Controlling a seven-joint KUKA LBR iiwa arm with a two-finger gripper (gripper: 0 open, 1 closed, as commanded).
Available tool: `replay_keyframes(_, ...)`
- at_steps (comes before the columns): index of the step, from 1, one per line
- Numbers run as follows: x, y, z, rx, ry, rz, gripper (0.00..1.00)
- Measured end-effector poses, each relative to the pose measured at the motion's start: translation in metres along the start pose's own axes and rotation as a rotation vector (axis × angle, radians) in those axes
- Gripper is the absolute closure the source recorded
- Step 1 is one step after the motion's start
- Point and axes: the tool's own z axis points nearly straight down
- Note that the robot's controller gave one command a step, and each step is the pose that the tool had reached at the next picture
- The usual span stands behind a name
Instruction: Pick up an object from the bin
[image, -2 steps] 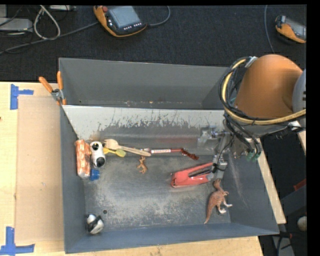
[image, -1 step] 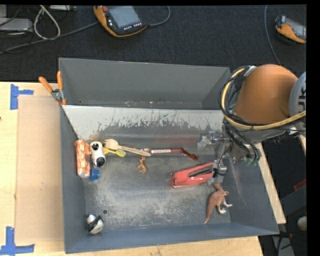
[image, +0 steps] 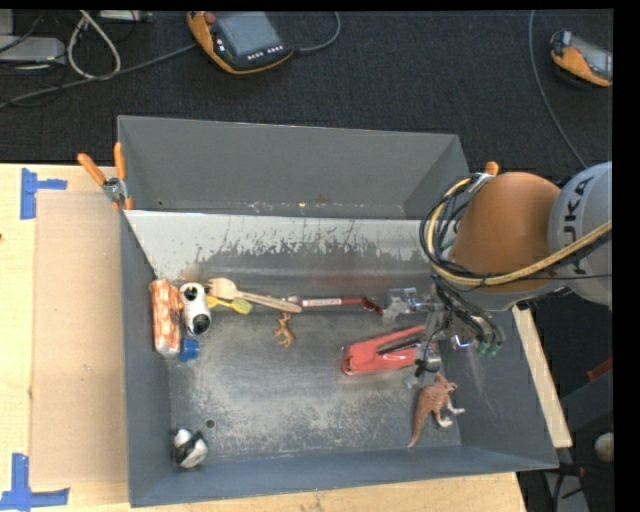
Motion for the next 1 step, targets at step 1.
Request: replay_keyframes(1, -0.0188, -0.0154, 0.0626, -0.002, 0.009, 0.045, 0.0)
